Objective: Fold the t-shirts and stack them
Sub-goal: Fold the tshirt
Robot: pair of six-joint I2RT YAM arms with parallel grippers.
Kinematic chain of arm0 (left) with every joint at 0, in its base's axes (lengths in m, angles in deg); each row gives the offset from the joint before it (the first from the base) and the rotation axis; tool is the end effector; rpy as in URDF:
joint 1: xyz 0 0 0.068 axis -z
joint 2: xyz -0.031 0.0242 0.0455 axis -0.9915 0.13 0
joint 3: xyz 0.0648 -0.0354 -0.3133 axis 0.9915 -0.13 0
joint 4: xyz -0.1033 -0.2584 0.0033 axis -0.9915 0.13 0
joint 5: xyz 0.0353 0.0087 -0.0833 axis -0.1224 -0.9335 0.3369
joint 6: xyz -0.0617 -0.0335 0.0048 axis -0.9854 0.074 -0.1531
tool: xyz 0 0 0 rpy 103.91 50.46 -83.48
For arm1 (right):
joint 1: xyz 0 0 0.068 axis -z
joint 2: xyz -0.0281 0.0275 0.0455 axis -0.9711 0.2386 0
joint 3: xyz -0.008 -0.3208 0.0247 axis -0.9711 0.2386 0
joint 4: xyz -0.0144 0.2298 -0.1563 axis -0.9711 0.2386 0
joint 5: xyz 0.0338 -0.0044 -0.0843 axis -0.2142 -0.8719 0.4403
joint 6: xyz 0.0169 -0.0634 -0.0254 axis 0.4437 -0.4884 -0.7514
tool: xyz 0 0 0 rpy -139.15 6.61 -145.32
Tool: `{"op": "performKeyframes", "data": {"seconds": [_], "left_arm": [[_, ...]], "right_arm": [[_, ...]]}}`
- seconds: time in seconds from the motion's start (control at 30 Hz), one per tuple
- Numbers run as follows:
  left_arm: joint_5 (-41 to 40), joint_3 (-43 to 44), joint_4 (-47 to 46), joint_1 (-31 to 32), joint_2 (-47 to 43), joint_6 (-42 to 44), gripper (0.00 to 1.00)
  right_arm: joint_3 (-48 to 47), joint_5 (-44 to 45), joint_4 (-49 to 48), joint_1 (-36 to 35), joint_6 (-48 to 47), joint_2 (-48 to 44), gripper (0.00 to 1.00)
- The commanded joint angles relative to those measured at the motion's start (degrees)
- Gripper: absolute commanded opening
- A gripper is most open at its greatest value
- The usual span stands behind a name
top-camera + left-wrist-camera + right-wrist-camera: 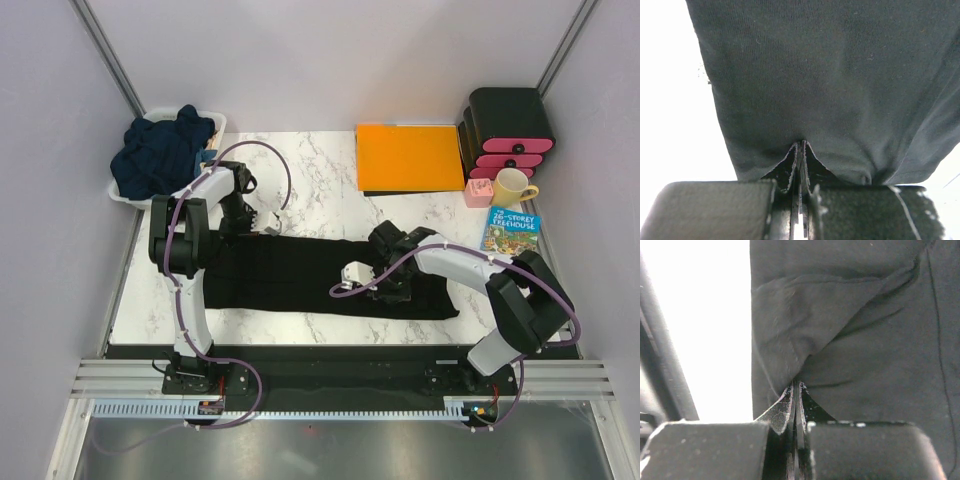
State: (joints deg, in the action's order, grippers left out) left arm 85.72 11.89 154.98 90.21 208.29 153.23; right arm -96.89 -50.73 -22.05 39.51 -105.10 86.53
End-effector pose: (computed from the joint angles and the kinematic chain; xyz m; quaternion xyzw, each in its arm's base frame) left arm 0.4200 -0.0618 0.1685 -0.6981 -0.7081 0.0933 0.0501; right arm 0.2175 0.1836 0.1855 -0.7030 0.6925 0.1429 0.0755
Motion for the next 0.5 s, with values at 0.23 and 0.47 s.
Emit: {"op": "performKeyframes", "data": {"seconds": [0.23,0.47], "left_arm": [[2.39,1.30,-0.54,0.23,0.24,0.53,0.02],[2.13,-0.20,-1.24,0.23,-0.02,0.36,0.02]], "right_arm": [[-3.84,-5.49,6.93,-3.74,1.53,-3.07,0.00],[-1.72,-6.45,6.58,-4.71,2.58,-2.45,0.00]]}}
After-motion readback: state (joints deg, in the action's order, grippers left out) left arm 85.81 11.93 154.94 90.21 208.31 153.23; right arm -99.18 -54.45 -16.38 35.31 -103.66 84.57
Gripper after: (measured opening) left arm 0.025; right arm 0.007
